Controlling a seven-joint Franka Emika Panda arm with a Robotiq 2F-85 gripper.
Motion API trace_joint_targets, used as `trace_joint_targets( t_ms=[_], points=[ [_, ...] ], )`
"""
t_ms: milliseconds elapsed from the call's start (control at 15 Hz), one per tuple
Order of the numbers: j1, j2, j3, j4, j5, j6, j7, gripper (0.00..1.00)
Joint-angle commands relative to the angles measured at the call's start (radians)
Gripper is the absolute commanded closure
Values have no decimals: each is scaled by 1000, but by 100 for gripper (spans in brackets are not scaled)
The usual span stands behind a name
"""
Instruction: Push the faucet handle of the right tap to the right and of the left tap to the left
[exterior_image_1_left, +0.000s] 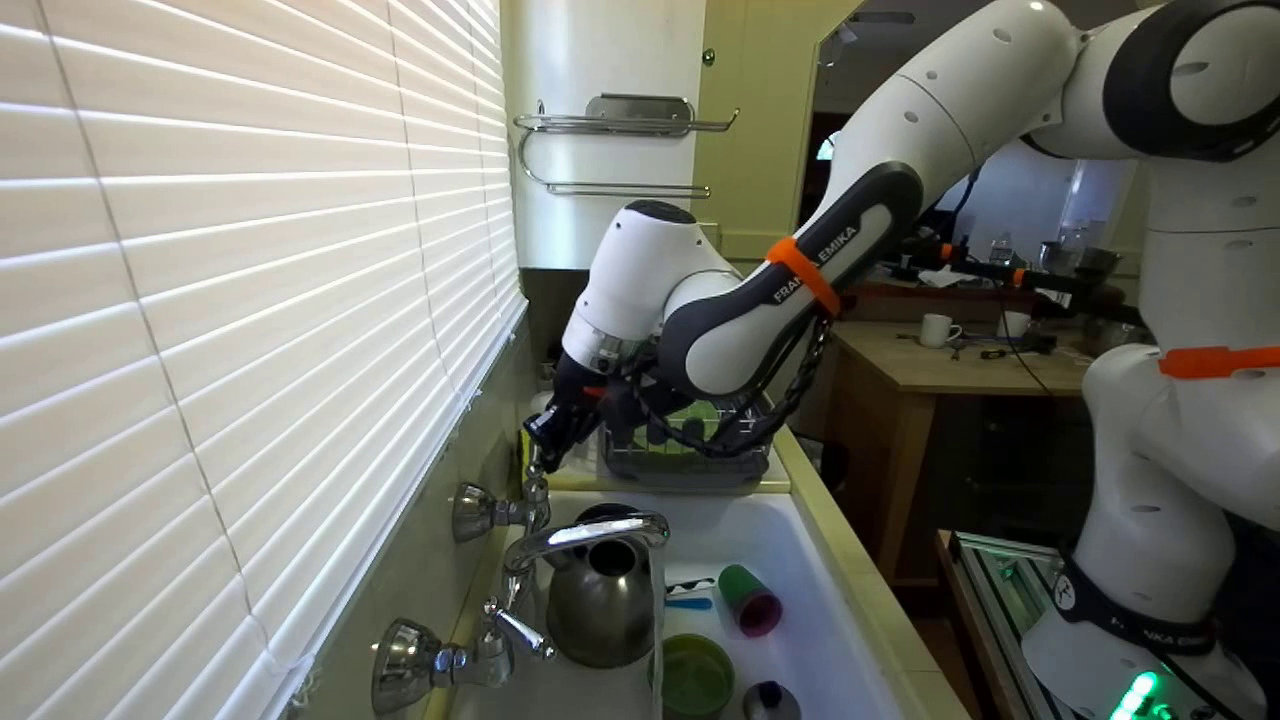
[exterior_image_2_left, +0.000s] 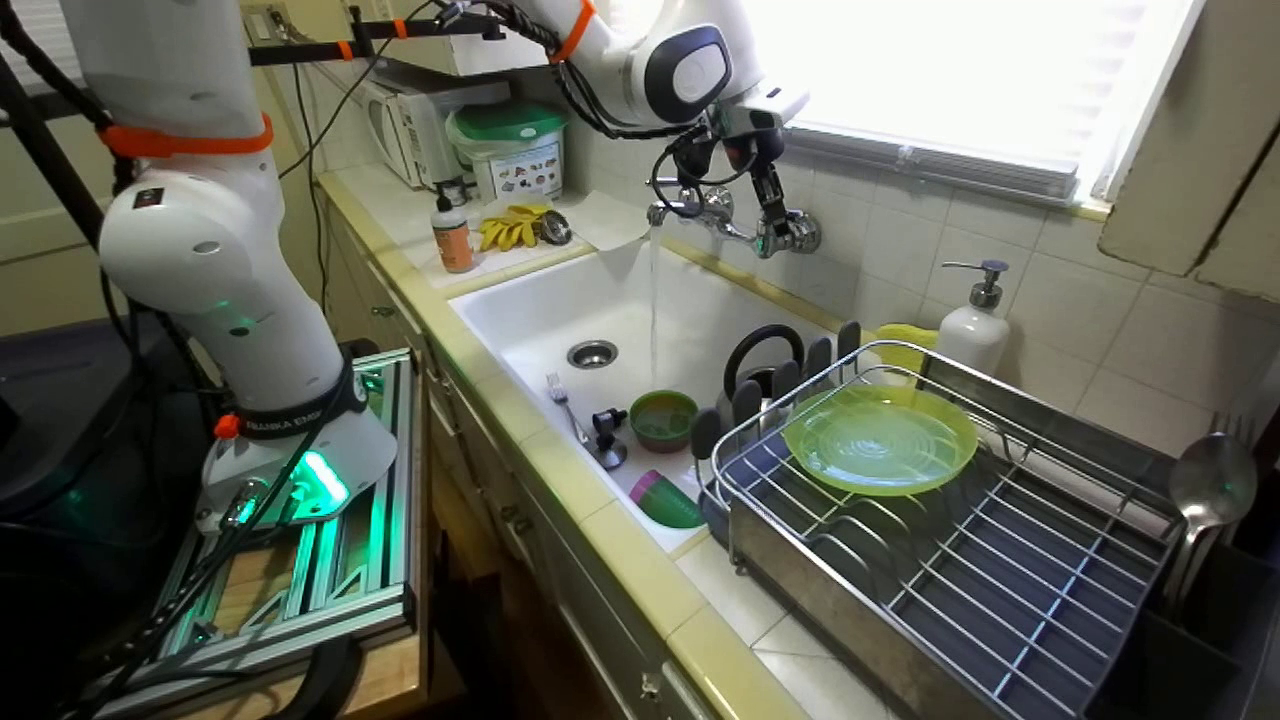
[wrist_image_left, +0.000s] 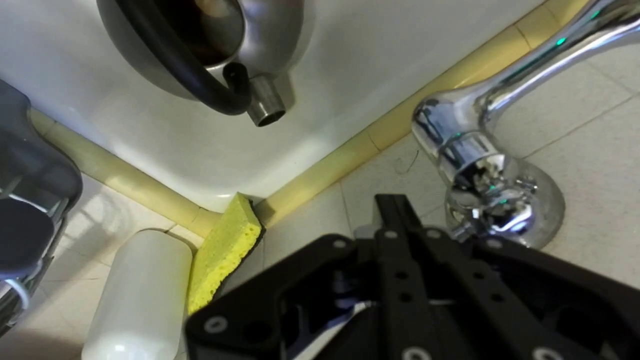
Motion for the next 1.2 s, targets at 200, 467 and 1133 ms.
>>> trace_joint_targets(
  t_ms=[200, 467, 1133],
  points=[
    [37, 21, -30, 42, 3, -43, -47, 100],
    [27, -51, 17, 40, 72, -300, -180, 100],
    [57, -236, 160, 30, 322, -433, -589, 100]
  ],
)
